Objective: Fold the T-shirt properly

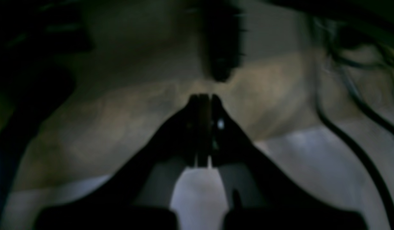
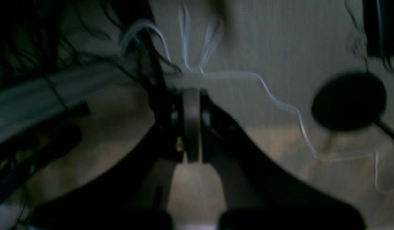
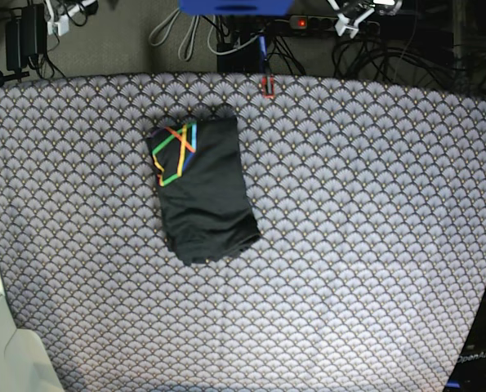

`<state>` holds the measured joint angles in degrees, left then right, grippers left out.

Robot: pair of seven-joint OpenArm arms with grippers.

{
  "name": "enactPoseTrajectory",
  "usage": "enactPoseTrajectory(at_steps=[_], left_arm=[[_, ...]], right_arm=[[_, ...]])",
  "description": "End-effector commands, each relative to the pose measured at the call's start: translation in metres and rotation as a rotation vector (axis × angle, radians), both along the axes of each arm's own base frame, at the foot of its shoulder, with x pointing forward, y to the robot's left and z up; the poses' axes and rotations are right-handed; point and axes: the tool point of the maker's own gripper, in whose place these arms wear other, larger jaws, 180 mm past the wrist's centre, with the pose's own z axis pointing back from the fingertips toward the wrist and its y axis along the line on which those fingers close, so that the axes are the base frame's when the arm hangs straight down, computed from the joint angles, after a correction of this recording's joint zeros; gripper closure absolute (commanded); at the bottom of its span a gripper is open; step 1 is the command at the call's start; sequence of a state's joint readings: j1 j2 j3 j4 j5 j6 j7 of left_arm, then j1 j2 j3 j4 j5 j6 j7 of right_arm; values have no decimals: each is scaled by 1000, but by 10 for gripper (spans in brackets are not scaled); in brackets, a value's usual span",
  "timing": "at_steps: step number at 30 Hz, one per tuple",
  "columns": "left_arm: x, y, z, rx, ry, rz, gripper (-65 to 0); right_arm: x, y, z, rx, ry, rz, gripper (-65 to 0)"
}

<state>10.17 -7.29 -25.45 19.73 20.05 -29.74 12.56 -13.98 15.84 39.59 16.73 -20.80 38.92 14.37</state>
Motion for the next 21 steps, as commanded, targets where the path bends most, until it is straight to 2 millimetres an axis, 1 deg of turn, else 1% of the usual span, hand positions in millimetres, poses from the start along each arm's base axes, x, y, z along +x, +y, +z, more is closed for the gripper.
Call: enactPoseTrajectory(at_steps=[1, 2, 3, 5, 6, 8, 9, 10, 12, 14, 15, 18, 21], left_arm=[[5, -6, -3, -5, -16, 31, -3], [10, -2, -7, 23, -24, 47, -3], [15, -1, -10, 48, -30, 63, -3], [26, 17, -14, 163, -30, 100, -3], [30, 28, -15, 230, -37, 110, -3], [37, 44, -15, 321, -58, 122, -3], [40, 46, -15, 338, -76, 126, -3], [43, 41, -15, 333, -95, 128, -3], [48, 39, -15, 339, -124, 133, -3], [49, 47, -14, 381, -133, 135, -3], [50, 48, -14, 387, -134, 135, -3], [50, 46, -14, 388, -134, 136, -3], [55, 47, -14, 392, -144, 138, -3]], right_arm=[[-1, -12, 0, -58, 4, 15, 0], [-3, -11, -3, -90, 14, 23, 0], [1, -8, -6, -119, 11, 24, 0], [8, -16, -11, -223, 25, 14, 0], [8, -24, -12, -290, 34, 4, 0], [9, -28, -14, -370, 48, -13, 0], [10, -29, -14, -398, 52, -18, 0], [10, -27, -15, -407, 55, -22, 0], [11, -19, -18, -398, 57, -27, 0], [11, -12, -19, -390, 59, -31, 0], [10, -10, -20, -390, 60, -32, 0], [8, -23, -17, -468, 73, -41, 0], [8, -35, -13, -552, 87, -14, 0]])
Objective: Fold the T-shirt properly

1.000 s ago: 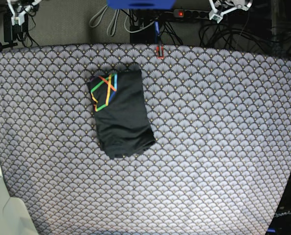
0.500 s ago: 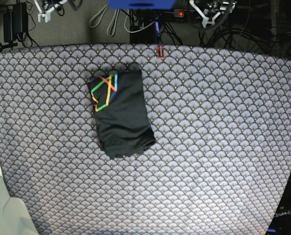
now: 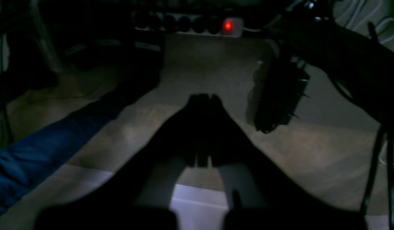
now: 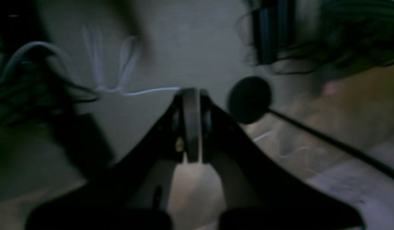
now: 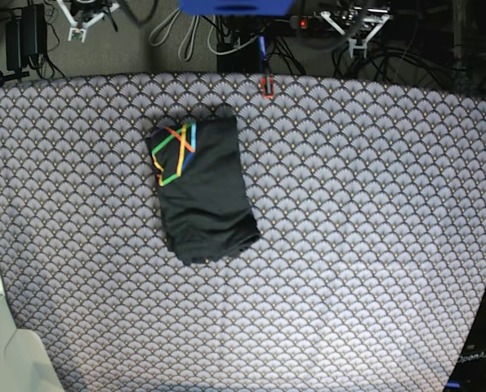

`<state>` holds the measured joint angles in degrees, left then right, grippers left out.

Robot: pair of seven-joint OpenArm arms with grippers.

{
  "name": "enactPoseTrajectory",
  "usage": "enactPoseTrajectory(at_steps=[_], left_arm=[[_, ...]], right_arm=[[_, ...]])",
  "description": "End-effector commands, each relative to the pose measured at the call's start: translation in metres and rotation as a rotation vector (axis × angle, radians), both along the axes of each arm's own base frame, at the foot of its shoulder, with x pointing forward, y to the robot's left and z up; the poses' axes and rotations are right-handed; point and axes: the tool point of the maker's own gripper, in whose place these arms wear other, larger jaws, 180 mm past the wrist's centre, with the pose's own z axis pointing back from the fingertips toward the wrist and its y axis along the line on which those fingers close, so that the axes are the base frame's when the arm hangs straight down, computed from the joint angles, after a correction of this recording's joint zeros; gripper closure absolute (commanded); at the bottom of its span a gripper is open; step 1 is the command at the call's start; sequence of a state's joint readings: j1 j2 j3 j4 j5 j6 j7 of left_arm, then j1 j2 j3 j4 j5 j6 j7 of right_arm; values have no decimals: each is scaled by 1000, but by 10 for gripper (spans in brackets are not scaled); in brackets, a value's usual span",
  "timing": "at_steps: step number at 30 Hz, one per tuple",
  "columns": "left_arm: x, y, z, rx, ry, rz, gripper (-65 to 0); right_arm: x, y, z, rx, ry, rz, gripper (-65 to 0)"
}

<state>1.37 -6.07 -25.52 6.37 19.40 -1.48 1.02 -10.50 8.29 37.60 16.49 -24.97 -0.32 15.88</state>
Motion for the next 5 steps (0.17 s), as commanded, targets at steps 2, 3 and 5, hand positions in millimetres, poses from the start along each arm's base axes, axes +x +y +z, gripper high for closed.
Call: enactPoseTrajectory(at_steps=[2, 3, 5], left_arm=[[8, 3, 1, 17, -30, 1, -3], [15, -1, 2, 25, -58, -1, -3], [19, -1, 2, 51, -82, -1, -3]], right_arm=[[5, -9, 5, -55, 0, 43, 0], [7, -9, 5, -67, 6, 68, 0], [9, -5, 4, -71, 12, 101, 0]])
